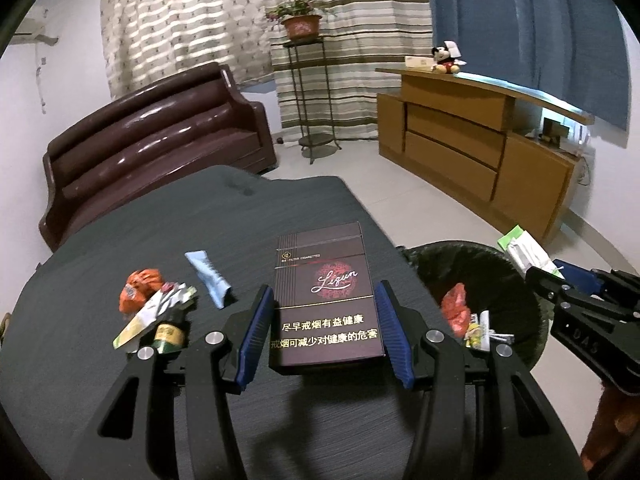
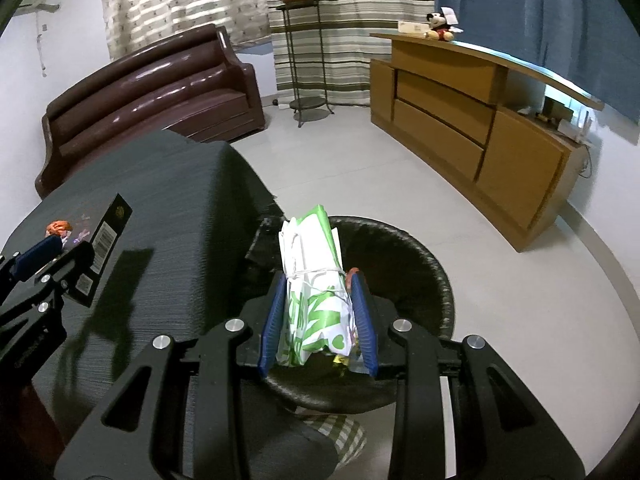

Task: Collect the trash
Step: 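Carry the cigarette pack and green packet over the bin and open both grippers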

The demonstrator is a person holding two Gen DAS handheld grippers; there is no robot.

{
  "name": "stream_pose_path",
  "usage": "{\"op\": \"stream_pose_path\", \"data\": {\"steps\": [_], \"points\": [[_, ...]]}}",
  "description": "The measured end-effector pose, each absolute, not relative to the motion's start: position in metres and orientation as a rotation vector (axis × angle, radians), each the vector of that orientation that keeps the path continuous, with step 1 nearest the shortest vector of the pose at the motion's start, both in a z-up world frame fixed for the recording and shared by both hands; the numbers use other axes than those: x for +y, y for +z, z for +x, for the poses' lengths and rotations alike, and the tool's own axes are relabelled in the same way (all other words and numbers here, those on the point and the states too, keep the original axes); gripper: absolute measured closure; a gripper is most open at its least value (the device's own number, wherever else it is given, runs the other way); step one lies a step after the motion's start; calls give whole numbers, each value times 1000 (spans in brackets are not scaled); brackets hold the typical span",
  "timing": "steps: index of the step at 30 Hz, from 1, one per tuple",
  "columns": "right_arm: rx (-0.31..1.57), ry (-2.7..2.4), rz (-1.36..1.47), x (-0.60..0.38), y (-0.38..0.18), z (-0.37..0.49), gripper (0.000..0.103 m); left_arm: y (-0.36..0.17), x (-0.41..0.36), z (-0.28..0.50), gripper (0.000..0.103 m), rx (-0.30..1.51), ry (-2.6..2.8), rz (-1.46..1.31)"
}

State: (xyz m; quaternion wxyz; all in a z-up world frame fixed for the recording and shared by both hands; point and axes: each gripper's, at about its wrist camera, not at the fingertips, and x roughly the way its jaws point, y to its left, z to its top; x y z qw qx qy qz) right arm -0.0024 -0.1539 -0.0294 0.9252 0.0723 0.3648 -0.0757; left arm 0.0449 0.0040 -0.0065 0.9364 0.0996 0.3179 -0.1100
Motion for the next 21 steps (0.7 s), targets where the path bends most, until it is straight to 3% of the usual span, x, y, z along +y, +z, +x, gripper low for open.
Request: {"op": "stream_pose_path", "data": {"steps": [21], "points": [[726, -270, 144, -188, -32, -3, 71, -17, -59, 58, 51, 642, -314, 261]]}}
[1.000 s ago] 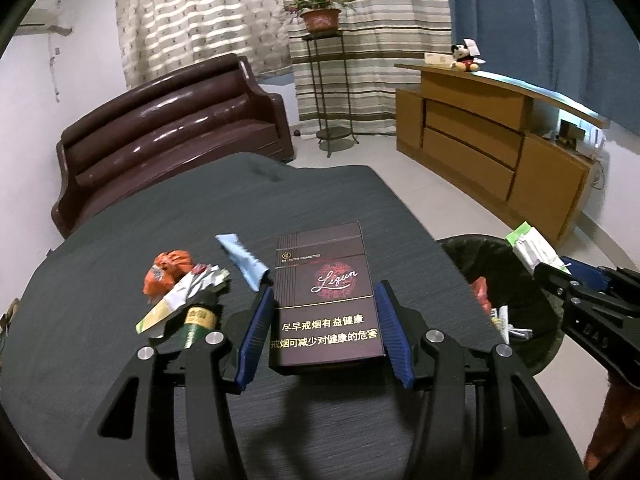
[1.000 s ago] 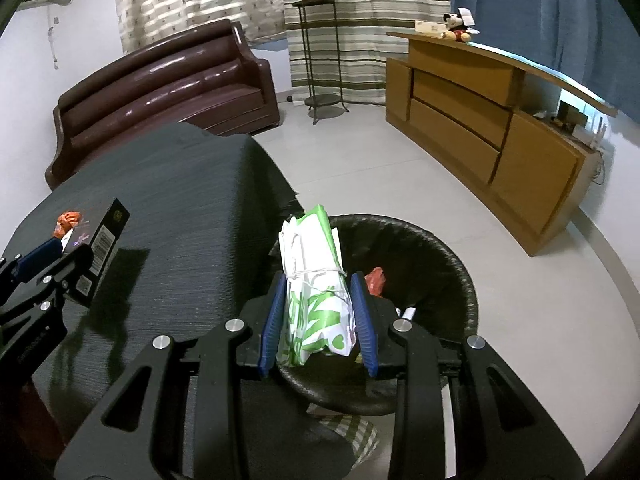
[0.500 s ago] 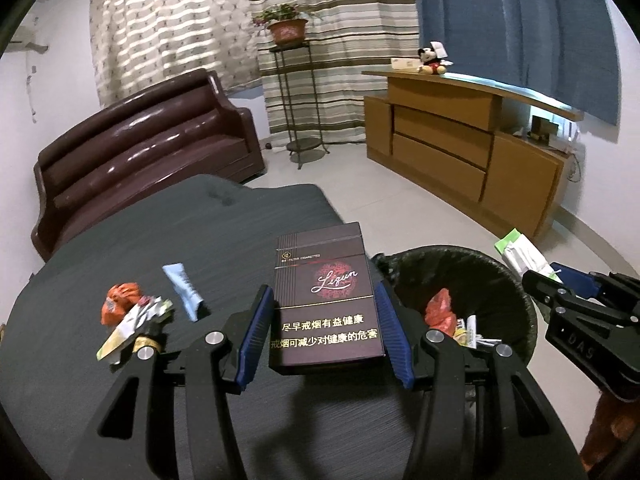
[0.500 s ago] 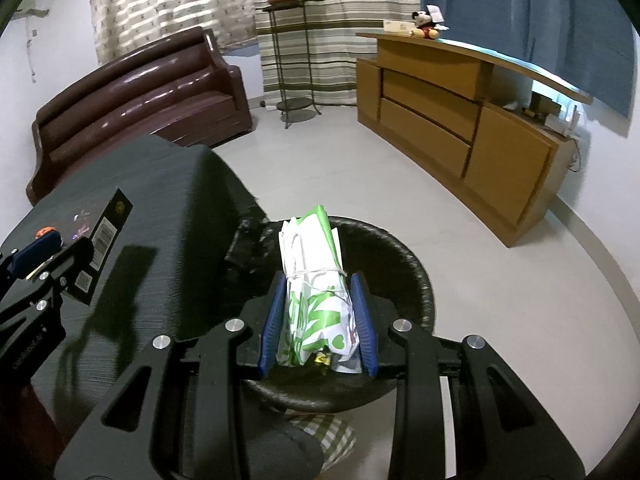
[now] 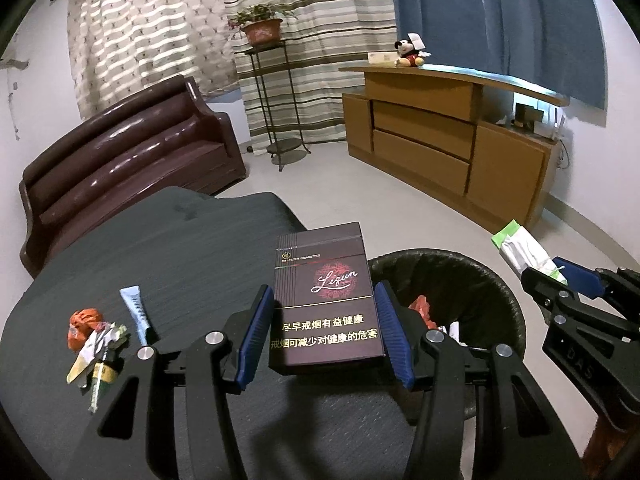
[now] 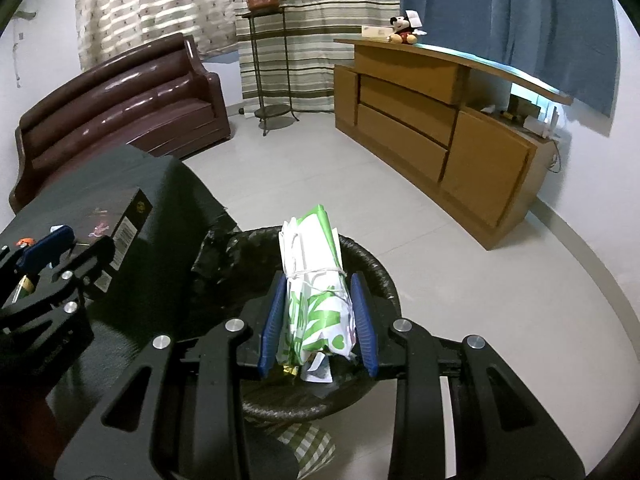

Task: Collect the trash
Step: 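Carry the cigarette pack and green packet over the bin and open both grippers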

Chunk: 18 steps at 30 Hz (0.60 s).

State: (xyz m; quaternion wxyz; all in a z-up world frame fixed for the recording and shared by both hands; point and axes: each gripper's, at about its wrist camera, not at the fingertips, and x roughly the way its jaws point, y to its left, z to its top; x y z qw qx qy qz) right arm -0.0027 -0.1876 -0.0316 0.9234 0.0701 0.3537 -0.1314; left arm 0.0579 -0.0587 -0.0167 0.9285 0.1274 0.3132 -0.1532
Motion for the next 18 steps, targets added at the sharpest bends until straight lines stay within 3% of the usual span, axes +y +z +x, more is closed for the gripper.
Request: {"op": "stream_pose_path", "data": {"steps": [11, 18], "points": [[712, -290, 171, -201, -34, 9, 70, -26, -79, 69, 51, 682, -339, 287], [713, -297, 194, -205, -38, 11, 63, -28, -81, 72, 49, 705, -342, 286]]}}
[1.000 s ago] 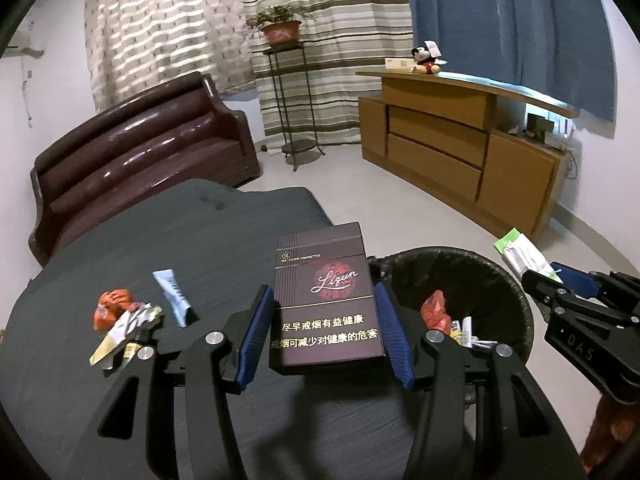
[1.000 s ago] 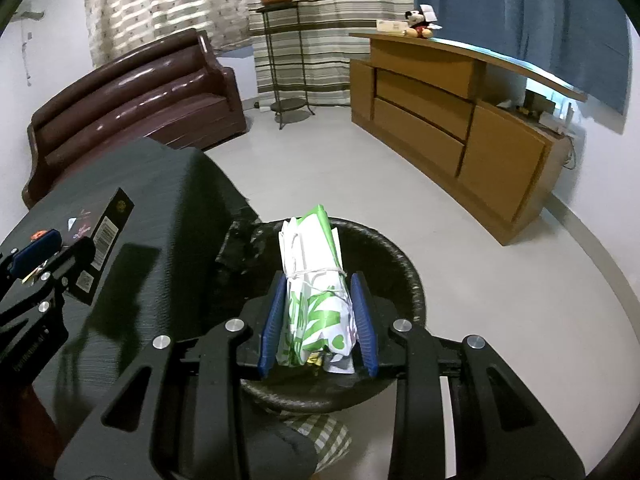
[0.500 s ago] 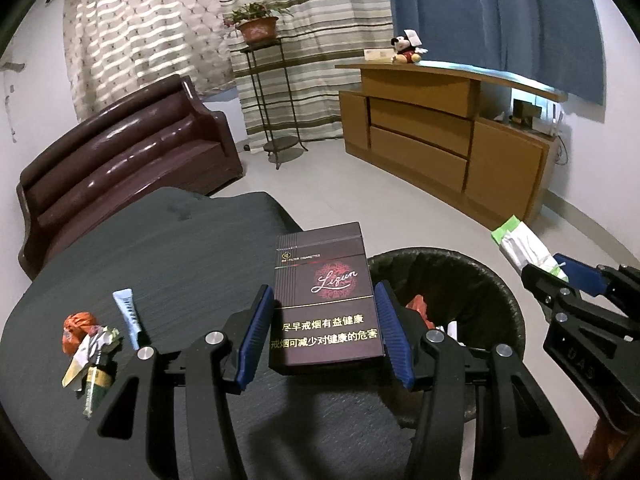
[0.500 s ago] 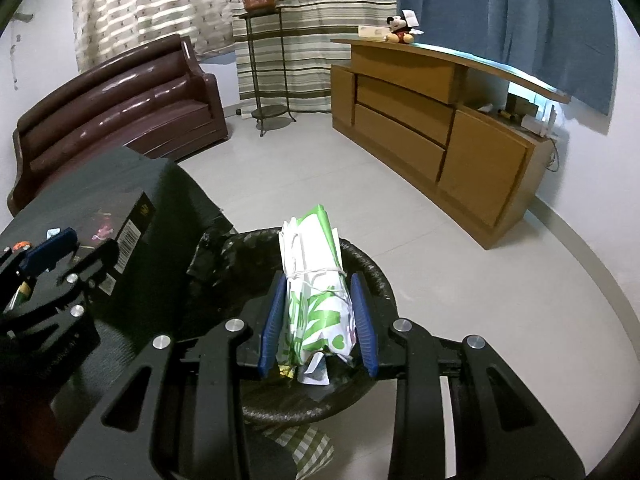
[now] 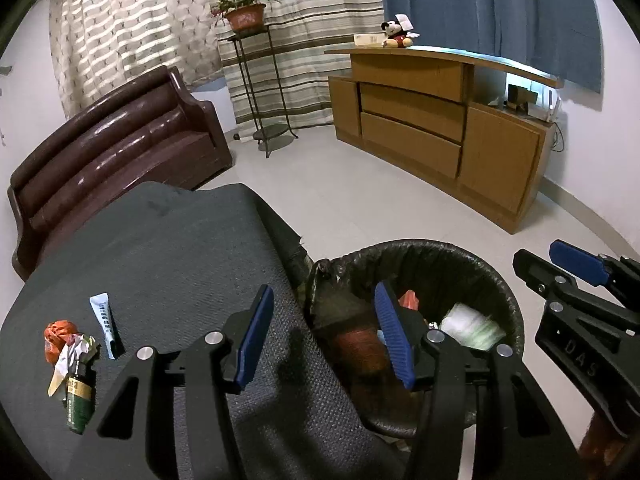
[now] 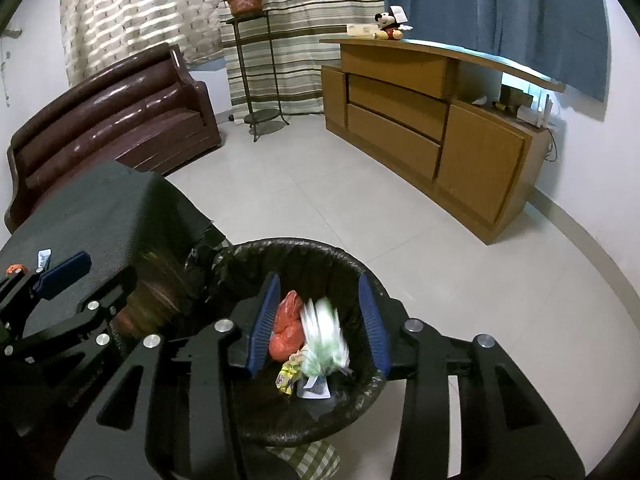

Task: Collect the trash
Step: 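Carry the cigarette pack and green packet over the bin and open both grippers, then withdraw both grippers to the table and grasp the green bottle with the right gripper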

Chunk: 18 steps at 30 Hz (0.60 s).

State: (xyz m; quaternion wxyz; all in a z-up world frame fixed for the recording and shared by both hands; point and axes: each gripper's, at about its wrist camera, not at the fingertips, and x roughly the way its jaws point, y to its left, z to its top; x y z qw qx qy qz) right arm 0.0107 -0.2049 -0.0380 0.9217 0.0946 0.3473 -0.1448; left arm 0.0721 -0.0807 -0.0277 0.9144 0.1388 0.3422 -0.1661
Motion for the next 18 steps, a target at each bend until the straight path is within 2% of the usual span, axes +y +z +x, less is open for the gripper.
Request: {"op": "stream_pose_path", "data": {"steps": [3, 18], "points": [[715, -299, 199, -207, -39, 10, 62, -28, -80, 71, 48, 706, -341, 279], [674, -269, 227, -201, -31, 8, 46, -14, -72, 68, 47, 688, -333, 231]]}}
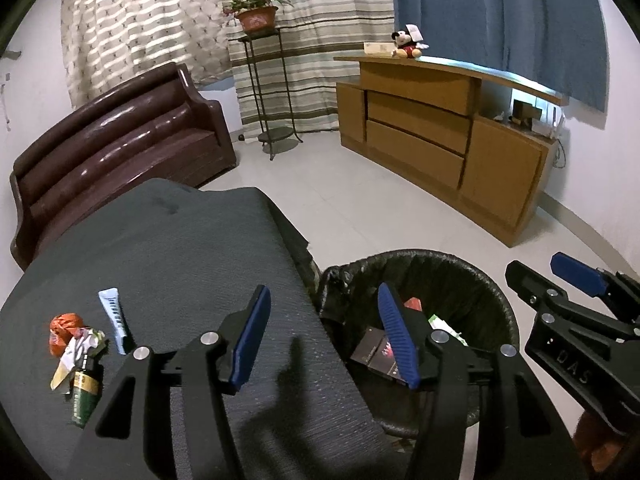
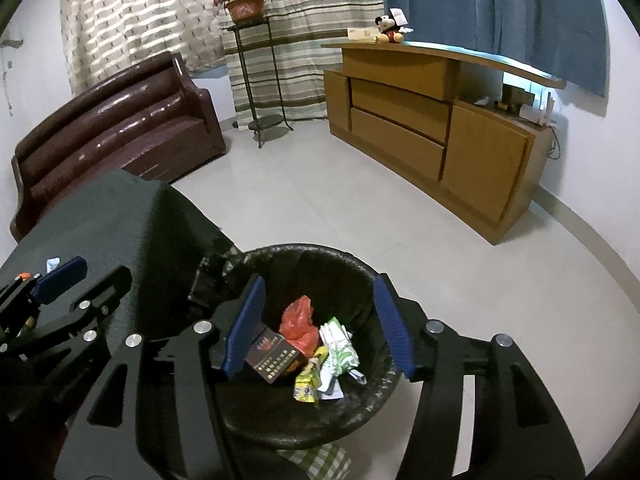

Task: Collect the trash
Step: 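Withdraw both grippers to the table and grasp the green bottle with the right gripper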

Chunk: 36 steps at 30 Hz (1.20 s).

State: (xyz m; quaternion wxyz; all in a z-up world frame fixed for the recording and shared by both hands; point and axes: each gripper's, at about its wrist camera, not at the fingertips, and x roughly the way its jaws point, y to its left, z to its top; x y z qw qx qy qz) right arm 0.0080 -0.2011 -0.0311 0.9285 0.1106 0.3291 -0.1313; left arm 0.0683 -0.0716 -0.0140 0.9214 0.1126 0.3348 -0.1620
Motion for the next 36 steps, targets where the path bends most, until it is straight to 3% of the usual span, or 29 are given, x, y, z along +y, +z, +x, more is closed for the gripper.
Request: {"op": "stream_pose_path", "data": {"steps": [14, 36], "points": [[711, -134, 167, -136, -24, 21, 42, -2, 5, 65, 46, 678, -218, 187], [769, 160, 24, 53, -19, 47, 44, -3, 184, 65, 44, 714, 120, 80]]}}
